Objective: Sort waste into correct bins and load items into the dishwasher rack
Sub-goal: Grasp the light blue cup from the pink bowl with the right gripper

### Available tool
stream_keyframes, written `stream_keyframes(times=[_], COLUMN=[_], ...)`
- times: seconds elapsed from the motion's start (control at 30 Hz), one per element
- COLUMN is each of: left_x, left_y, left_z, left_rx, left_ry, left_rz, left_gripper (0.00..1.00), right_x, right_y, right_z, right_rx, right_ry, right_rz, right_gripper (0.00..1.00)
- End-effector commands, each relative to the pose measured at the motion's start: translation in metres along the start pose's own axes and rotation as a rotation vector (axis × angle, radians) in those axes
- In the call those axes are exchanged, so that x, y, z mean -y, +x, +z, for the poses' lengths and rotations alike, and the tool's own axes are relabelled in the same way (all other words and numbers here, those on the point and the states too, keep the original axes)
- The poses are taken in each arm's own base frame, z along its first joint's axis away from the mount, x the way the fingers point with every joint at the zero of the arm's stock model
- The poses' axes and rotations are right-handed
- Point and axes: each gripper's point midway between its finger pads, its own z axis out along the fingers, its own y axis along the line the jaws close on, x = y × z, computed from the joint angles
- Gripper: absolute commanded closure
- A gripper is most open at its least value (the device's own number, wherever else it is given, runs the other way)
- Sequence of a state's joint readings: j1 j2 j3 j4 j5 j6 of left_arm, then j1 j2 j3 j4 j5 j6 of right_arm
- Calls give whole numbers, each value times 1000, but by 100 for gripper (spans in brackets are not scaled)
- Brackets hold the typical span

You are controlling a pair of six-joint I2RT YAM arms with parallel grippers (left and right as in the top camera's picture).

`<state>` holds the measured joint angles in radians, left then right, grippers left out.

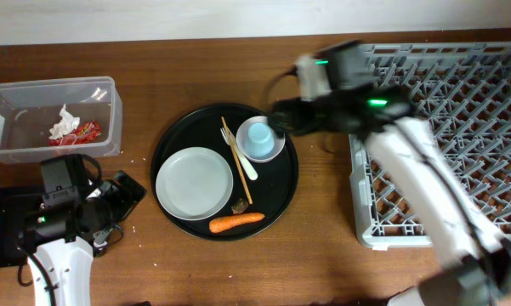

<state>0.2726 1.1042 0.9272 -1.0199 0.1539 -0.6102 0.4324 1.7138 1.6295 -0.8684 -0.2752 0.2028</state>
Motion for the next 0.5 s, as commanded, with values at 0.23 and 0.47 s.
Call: stream_keyframes(times=[0.23,0.47], left_x=[0,0], left_y=[-1,-1], left_z=[-1,-1], left_rx=[3,3], left_ry=[7,7], left_rz=[-11,-11], left_gripper=[1,1], right_x=[32,26], right_y=[37,35], right_z=[134,126], right_rx=[-95,-96], right_ry=[343,322], right_rz=[4,6], right_gripper=[1,1])
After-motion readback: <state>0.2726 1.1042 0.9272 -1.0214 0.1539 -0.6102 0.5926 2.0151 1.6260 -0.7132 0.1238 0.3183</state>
